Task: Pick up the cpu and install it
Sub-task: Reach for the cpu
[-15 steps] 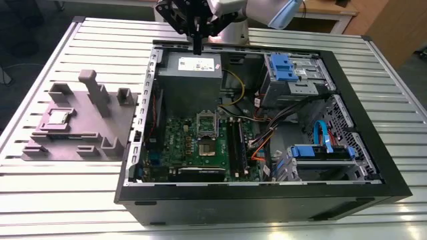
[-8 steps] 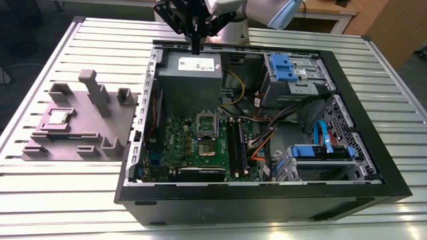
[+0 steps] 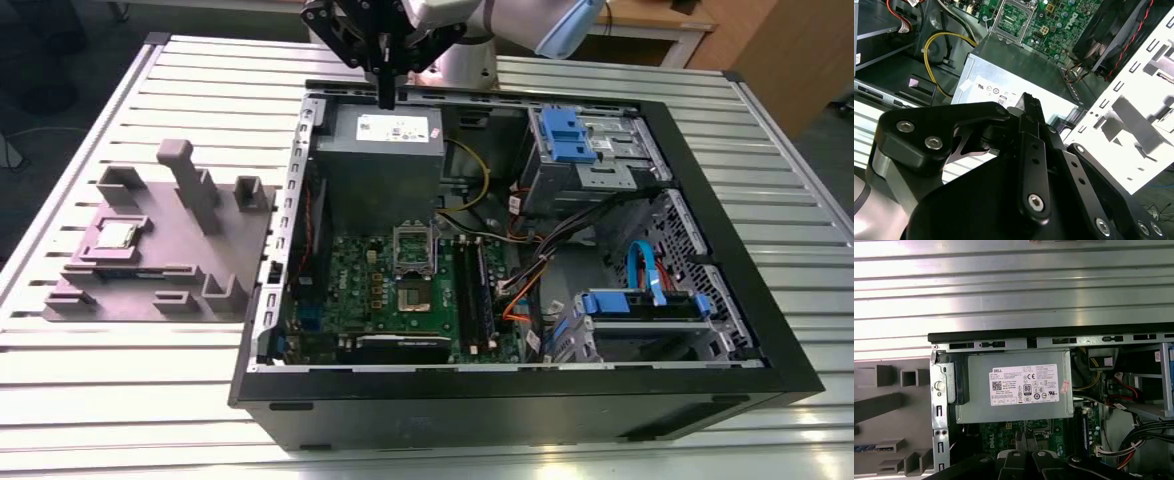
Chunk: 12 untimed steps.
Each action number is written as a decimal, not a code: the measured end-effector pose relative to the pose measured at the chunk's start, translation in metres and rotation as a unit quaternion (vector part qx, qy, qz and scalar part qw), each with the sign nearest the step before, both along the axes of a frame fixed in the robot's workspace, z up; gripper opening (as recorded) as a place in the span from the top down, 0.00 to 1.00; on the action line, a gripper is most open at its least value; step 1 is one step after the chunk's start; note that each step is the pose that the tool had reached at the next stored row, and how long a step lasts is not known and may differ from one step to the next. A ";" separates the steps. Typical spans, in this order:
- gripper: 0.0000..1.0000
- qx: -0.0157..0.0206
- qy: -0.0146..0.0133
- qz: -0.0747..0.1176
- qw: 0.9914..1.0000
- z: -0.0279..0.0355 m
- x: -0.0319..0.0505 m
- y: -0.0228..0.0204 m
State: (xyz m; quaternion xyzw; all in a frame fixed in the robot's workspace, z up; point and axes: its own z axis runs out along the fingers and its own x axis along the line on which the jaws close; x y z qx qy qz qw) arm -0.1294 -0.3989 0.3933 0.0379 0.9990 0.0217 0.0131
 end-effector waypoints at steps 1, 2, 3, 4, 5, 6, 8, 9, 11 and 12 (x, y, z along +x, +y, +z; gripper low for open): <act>0.90 0.000 0.000 0.000 1.000 0.0000 -0.0019 0.0000; 0.90 0.000 0.000 0.000 1.000 0.0000 -0.0019 0.0000; 0.90 0.000 0.000 0.000 1.000 0.0000 -0.0019 0.0000; 0.90 0.000 0.000 0.000 1.000 0.0000 -0.0020 0.0000; 0.90 0.000 0.000 0.000 1.000 0.0000 -0.0020 0.0000; 0.90 0.000 0.000 0.000 1.000 0.0000 -0.0029 0.0000; 0.90 0.000 0.000 0.000 1.000 -0.0001 -0.0037 0.0000; 0.90 0.000 0.000 0.000 1.000 -0.0001 -0.0038 0.0000; 0.90 0.000 0.000 0.000 1.000 -0.0002 -0.0039 0.0000; 0.90 0.000 0.000 0.000 1.000 -0.0006 -0.0048 0.0000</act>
